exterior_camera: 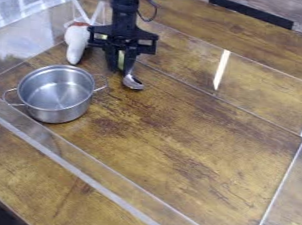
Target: Move the green spoon to the left
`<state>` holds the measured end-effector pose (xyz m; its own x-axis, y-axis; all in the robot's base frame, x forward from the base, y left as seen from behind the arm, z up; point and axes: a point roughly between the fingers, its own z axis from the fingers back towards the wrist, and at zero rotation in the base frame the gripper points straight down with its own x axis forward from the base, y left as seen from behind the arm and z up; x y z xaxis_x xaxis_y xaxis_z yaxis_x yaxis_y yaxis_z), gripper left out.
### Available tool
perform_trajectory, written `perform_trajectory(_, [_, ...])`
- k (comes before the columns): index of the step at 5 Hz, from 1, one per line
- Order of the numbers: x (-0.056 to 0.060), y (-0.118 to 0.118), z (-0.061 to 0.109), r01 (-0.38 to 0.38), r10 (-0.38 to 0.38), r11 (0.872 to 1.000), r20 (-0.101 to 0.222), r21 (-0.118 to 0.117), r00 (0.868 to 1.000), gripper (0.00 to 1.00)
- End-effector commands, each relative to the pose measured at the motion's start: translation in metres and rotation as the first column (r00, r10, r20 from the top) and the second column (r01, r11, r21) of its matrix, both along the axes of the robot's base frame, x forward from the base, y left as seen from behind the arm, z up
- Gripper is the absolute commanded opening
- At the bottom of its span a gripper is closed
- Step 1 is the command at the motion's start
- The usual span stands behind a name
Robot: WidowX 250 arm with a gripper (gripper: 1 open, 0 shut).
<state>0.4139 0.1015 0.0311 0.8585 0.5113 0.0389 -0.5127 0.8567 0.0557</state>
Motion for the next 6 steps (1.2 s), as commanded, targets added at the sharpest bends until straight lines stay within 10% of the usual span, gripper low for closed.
perform_trajectory(1, [-0.011, 0.007, 0.002, -0.049, 0.049, 0.999, -0.024, -0.001, 0.998, 0.00])
perform_trajectory(6, [-0.006, -0.008, 0.033, -0.081, 0.080, 0.996, -0.025, -0.041, 0.996, 0.00])
